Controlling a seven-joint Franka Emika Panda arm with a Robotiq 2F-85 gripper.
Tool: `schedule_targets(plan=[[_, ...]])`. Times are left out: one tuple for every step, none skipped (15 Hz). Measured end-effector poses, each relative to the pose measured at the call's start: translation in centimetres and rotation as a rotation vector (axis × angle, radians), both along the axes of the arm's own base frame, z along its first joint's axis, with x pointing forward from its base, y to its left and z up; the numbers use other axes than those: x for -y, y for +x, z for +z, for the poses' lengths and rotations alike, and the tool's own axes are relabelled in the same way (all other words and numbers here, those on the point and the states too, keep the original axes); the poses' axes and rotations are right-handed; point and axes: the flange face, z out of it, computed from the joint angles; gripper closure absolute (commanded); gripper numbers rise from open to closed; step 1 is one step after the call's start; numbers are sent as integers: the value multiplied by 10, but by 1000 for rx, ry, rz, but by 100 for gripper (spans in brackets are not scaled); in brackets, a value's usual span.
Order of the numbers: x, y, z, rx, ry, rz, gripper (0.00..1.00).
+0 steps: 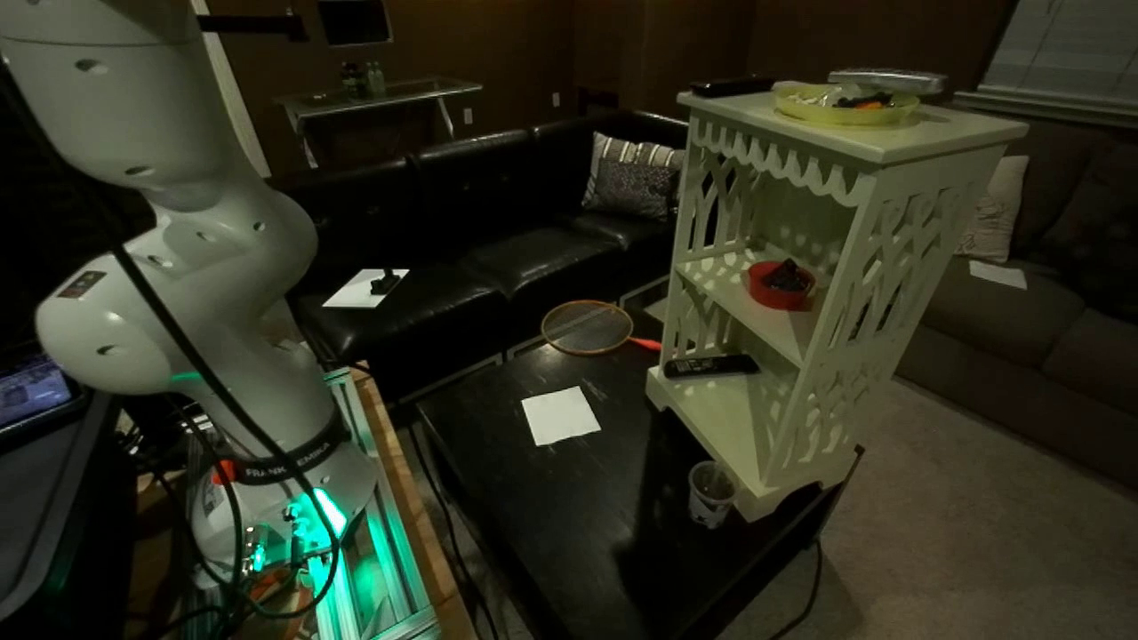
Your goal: Put the white object on the white plate on top of the shelf.
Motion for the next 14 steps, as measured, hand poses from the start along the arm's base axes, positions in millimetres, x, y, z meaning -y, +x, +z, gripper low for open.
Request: schedule_targets(plan=[[-9, -4, 7, 38, -9, 16, 89], [-15, -9, 14, 74, -13, 28, 89], [-21, -13, 19, 116, -18, 38, 89], [-25, -17, 24, 162, -14, 43, 89], [-28, -20, 27, 201, -3, 49, 89], [-32, -23, 29, 222, 6, 56, 89], [-37, -25, 29, 221, 15, 70, 89], [-47, -23, 27, 200, 33, 92, 64], [-59, -18, 22, 178, 61, 118, 64], [-69, -12, 17, 161, 85, 144, 64], [-76, -6, 12, 150, 102, 163, 89], [-78, -3, 8, 142, 111, 170, 89], [-78, -2, 7, 139, 113, 171, 89], [-76, 0, 6, 136, 104, 148, 89]])
